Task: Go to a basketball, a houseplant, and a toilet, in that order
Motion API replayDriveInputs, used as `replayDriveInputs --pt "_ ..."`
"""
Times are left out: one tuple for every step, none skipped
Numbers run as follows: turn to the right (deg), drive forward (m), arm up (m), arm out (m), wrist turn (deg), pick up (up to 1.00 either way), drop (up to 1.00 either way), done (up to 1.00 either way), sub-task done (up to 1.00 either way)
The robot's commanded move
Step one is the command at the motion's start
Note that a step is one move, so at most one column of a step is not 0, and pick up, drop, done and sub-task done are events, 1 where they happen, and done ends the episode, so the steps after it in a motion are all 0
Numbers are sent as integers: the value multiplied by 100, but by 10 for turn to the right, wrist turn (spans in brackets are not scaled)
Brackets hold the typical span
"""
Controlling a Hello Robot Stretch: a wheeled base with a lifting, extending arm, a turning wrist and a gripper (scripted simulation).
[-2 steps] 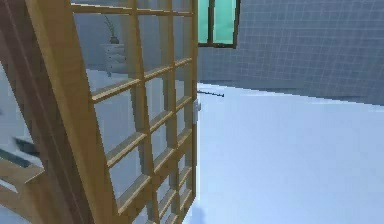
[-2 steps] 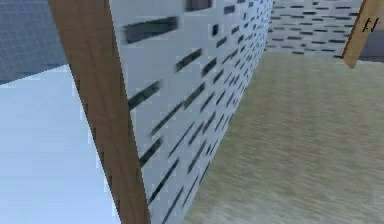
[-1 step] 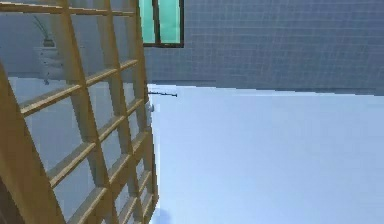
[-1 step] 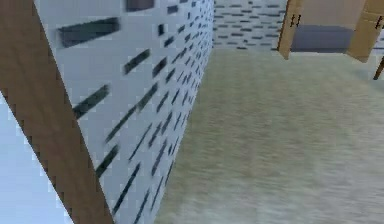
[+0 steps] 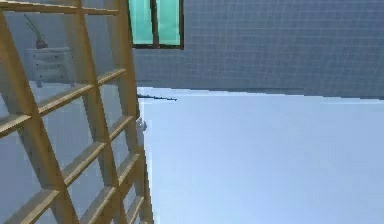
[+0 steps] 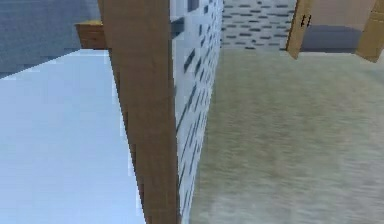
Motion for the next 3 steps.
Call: replayDriveInputs --pt "30 0 0 0 0 0 0 0 0" --pt "0 100 0 0 0 0 0 0 0" --pt "120 0 0 0 0 0 0 0 0"
